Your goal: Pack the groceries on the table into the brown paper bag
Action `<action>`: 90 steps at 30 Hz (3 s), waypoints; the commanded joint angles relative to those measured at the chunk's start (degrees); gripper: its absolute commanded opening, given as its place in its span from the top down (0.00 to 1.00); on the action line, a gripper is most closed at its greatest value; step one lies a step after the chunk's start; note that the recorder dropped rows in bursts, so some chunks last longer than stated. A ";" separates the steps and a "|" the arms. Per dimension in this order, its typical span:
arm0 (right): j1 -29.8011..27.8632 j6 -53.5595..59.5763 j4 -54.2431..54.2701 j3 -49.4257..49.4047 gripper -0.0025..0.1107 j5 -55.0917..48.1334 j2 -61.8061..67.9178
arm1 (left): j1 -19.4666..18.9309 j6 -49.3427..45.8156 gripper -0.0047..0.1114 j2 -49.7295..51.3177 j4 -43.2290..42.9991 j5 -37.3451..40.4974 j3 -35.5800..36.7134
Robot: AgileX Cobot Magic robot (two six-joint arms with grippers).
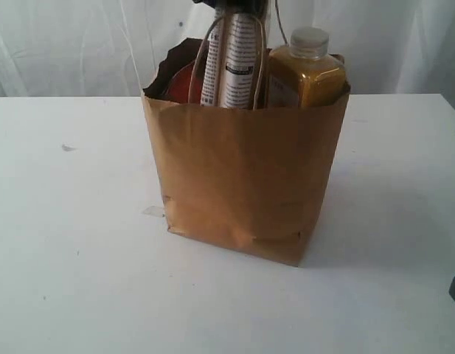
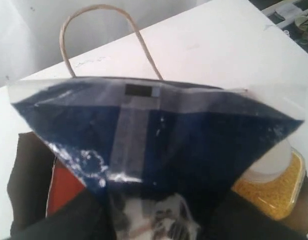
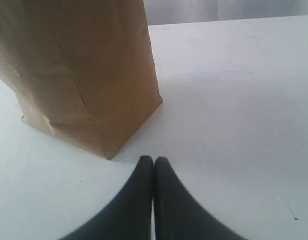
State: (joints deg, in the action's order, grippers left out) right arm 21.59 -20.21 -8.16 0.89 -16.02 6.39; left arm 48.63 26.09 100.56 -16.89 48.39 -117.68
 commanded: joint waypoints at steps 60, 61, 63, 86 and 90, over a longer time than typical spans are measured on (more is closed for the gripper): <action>-0.41 -0.12 -0.58 -0.22 0.98 0.25 -0.26 | -1.14 90.26 0.96 -12.65 -83.06 -41.70 50.95; -0.41 -0.12 -0.58 -0.22 0.98 0.25 -0.26 | -1.14 90.26 0.96 -12.97 -83.06 -41.81 50.95; -0.41 -0.12 -0.58 -0.22 0.98 0.25 -0.26 | -1.14 90.26 0.96 -13.53 -83.06 -41.81 50.95; -0.41 -0.12 -0.58 -0.22 0.98 0.25 -0.26 | -1.14 90.70 0.22 -16.20 -83.06 -43.08 48.87; -0.41 -0.12 -0.58 -0.22 0.98 0.25 -0.26 | -1.14 91.33 0.19 -16.48 -83.06 -44.81 48.87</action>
State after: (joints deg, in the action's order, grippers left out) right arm 21.59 -20.28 -8.16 0.89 -16.02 6.39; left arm 47.37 116.74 84.85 -98.56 5.02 -68.47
